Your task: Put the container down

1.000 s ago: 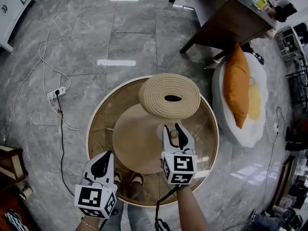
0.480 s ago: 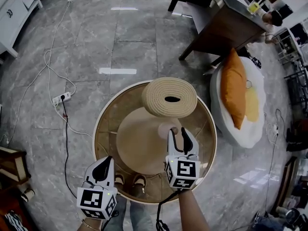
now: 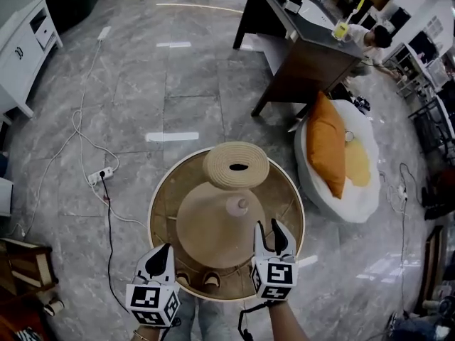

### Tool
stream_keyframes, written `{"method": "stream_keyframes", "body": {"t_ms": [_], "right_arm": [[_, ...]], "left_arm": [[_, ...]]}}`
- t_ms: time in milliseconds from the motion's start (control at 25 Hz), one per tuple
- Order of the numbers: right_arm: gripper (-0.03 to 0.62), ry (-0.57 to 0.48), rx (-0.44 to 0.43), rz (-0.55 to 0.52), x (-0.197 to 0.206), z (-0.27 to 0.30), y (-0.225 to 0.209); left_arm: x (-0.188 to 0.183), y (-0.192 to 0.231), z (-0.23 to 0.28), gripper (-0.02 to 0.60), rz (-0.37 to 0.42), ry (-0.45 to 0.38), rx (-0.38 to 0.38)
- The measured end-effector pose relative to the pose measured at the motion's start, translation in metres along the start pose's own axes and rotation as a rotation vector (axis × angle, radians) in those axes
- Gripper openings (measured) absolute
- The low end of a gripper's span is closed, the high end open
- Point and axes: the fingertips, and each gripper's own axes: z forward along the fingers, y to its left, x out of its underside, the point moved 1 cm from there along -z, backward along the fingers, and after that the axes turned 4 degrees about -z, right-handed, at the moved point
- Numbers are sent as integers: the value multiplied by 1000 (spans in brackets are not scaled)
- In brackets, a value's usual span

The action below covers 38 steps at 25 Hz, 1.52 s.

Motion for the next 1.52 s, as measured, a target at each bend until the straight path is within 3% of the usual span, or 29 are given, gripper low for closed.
{"method": "stream_keyframes", "body": {"t_ms": [520,840,1040,1160,1520], "right_arm": [[135,-26,82,241,-85,-131,-39],[119,-116,91,239,-158,-185,-59],[27,-175,133,229,-185,-215,-83],[6,-201,164,225,-196,-234,-96],[6,-260,231,248,-196,-270,-132]], "left_arm": [[-132,-70,-83,-3,126,-113,70],[-201,-116,-113,-5,189,-209,122],[-243,-140,-127,-5,237,-280,154],[-268,-154,-139,-5,261,-325,173],[-279,-177,-150,-4,292,-382,201]]}}
